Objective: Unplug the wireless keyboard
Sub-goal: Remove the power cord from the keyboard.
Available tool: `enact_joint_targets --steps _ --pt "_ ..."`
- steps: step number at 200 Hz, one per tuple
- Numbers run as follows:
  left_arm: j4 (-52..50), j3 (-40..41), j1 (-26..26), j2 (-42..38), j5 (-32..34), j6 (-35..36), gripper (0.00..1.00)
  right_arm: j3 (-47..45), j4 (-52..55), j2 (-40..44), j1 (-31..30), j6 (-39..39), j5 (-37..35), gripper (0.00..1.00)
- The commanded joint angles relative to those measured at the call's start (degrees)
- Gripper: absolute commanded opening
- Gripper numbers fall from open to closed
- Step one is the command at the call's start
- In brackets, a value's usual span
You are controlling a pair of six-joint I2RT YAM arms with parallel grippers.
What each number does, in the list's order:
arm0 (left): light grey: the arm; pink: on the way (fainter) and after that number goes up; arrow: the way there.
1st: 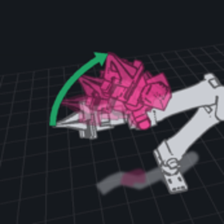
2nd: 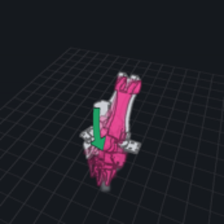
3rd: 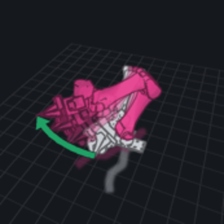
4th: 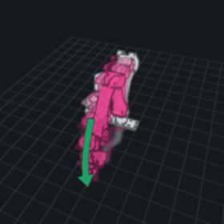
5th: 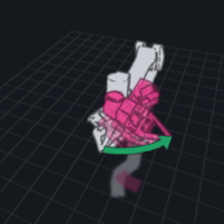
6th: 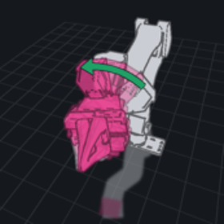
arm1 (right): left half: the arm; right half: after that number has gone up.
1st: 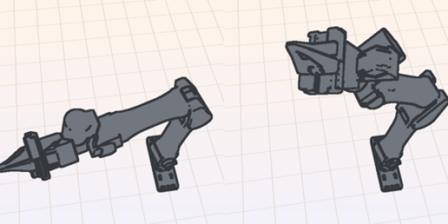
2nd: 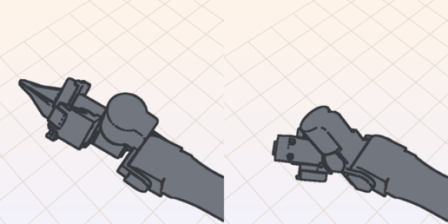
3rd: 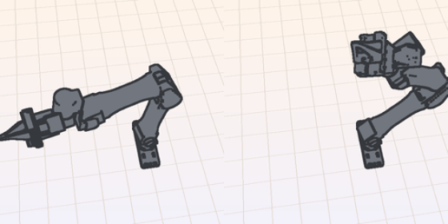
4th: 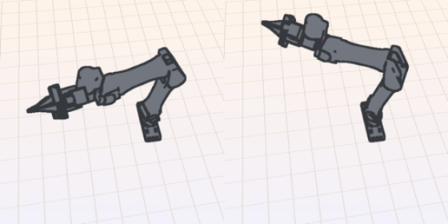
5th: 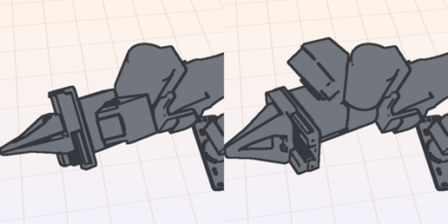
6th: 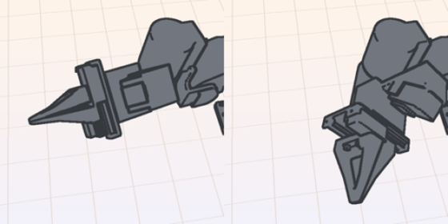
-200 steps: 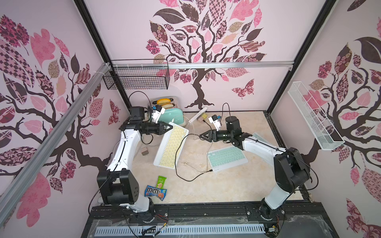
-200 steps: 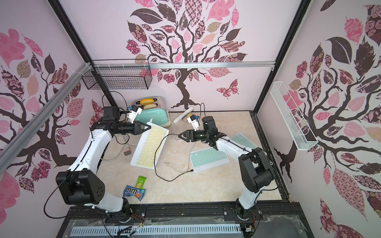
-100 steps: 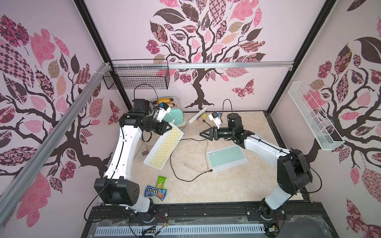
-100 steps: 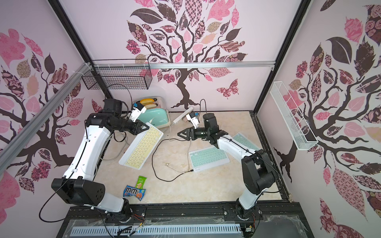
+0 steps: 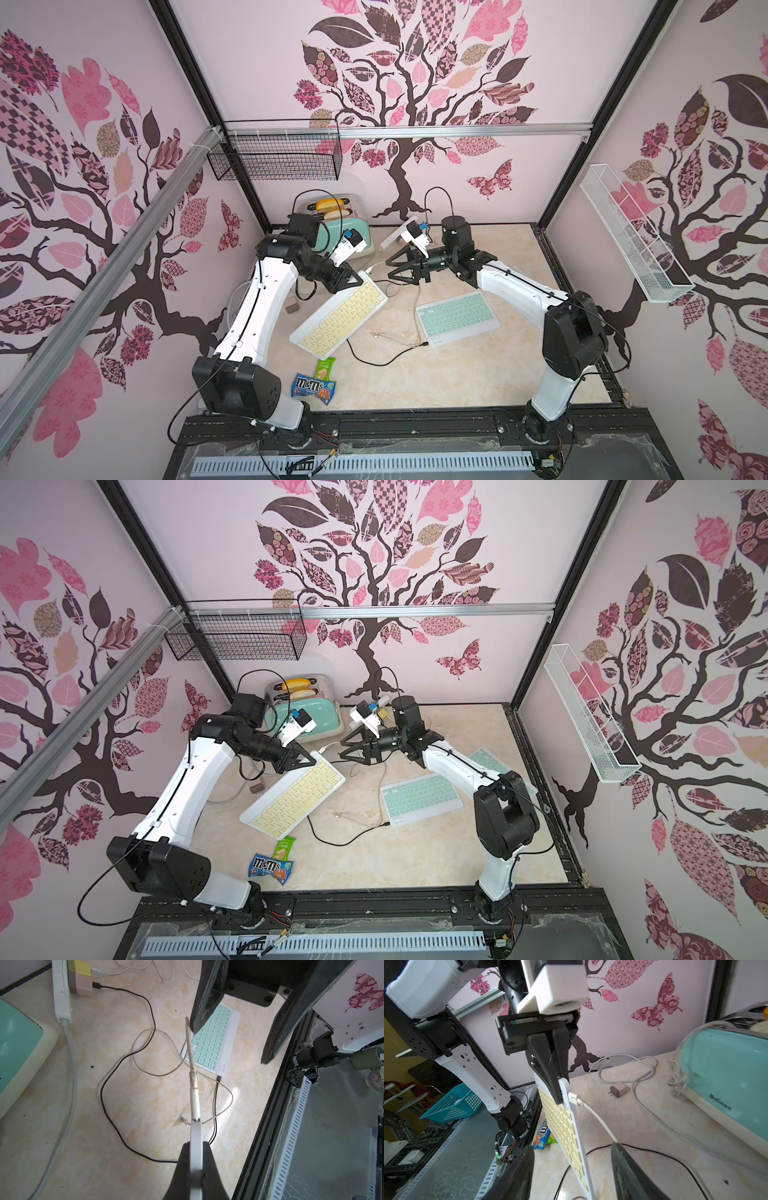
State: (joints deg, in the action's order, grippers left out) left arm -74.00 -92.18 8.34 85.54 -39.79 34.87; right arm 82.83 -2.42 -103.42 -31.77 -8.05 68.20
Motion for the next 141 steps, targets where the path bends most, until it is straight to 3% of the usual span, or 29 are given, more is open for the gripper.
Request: enact_joint_targets --steps 1,70,112,141 --pt "0.2 1.0 0.3 -2.6 -4.8 1.9 0.00 4.6 2.3 -2.2 -2.0 -1.9 4.3 0.58" --pt "1.6 3.9 0.3 -3.6 -6.3 2.3 0.00 6.6 -7.2 -5.2 -4.2 9.3 10.5 0.37" --pt "2.0 4.6 0.4 -4.0 -6.5 2.1 0.00 6.7 -9.7 -5.7 -4.3 13.9 9.2 0.40" --pt "3.0 4.7 0.4 -3.6 -4.9 1.0 0.00 6.8 -8.5 -5.4 -4.2 14.8 4.1 0.56"
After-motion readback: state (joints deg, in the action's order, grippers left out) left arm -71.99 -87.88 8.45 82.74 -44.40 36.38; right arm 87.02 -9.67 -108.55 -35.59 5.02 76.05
